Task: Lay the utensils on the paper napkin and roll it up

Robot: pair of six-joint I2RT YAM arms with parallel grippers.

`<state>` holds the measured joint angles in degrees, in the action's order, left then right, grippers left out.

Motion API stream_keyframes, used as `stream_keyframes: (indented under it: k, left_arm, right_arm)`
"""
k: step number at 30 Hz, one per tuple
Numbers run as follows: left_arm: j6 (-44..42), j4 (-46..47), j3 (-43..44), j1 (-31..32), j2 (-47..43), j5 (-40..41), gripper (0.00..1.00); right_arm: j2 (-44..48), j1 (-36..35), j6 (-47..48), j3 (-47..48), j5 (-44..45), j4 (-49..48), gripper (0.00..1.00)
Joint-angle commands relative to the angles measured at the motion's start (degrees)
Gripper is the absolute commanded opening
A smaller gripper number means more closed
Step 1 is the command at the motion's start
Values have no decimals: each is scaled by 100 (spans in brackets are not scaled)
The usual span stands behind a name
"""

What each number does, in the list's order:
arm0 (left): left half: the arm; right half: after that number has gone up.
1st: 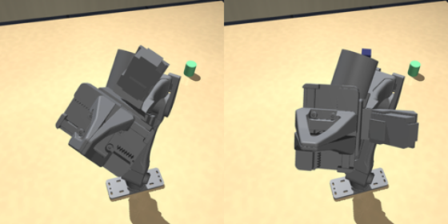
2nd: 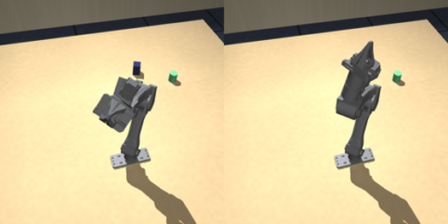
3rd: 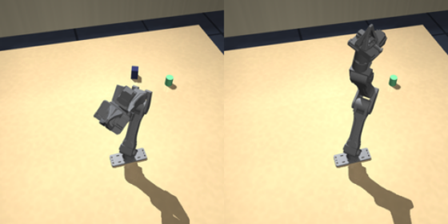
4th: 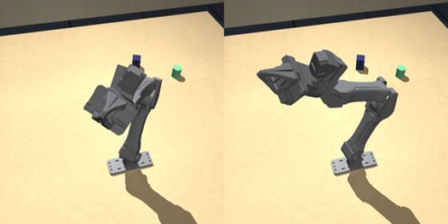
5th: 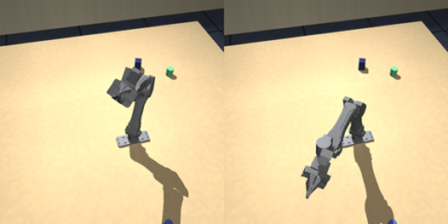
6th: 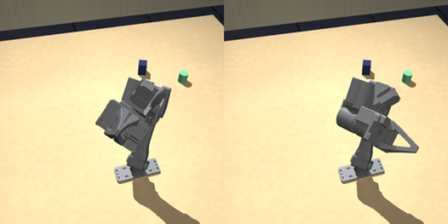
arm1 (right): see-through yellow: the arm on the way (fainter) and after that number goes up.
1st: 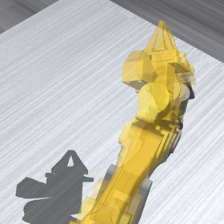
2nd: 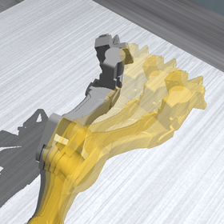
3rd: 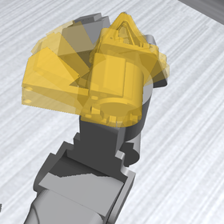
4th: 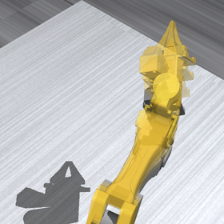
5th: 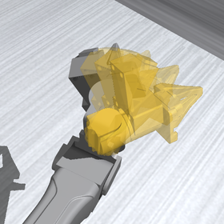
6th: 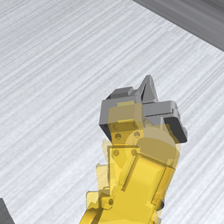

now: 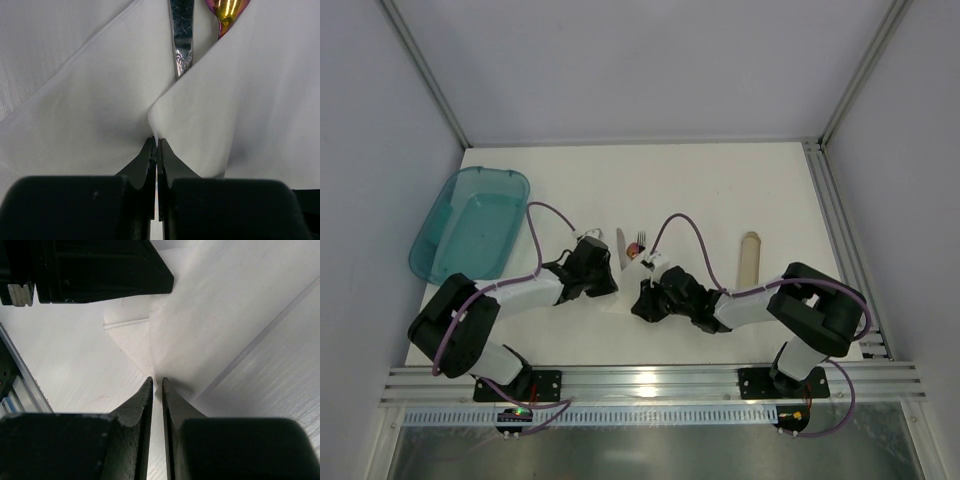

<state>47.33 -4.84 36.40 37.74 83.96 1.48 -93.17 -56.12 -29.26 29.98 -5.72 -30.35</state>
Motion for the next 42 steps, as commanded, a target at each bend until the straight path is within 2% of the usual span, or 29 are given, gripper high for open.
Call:
stream_keyframes:
  k: [1, 8, 12, 15, 20, 26, 34, 42]
  left_arm:
    - [-92, 62, -168, -30, 41, 116, 0]
    - [-49, 246, -274, -30, 85, -50, 0]
    - [22, 378, -397, -38, 50, -95, 0]
    - [74, 449, -467, -38, 50, -112, 0]
    - [145, 466, -529, -30, 85, -112, 0]
    - [189, 458, -538, -30, 94, -121, 0]
    - [285, 396, -564, -38, 85, -112, 0]
    - [408, 212, -582, -38, 76, -33, 0]
  right_arm:
    - [18, -40, -72, -141, 79, -200, 14]
    - [544, -13, -106, 25, 185, 309, 14]
    - [633, 223, -10, 1172, 526, 1521, 13]
    - [177, 496, 174, 2017, 790, 2346, 4]
    - [-867, 821, 403, 3151, 704, 2656, 4]
    - [-1669, 831, 684, 4190, 703, 3000, 4]
    - [-2232, 839, 755, 4578, 905, 3527, 4]
    - [-2145, 831, 877, 4332, 1072, 3518, 4]
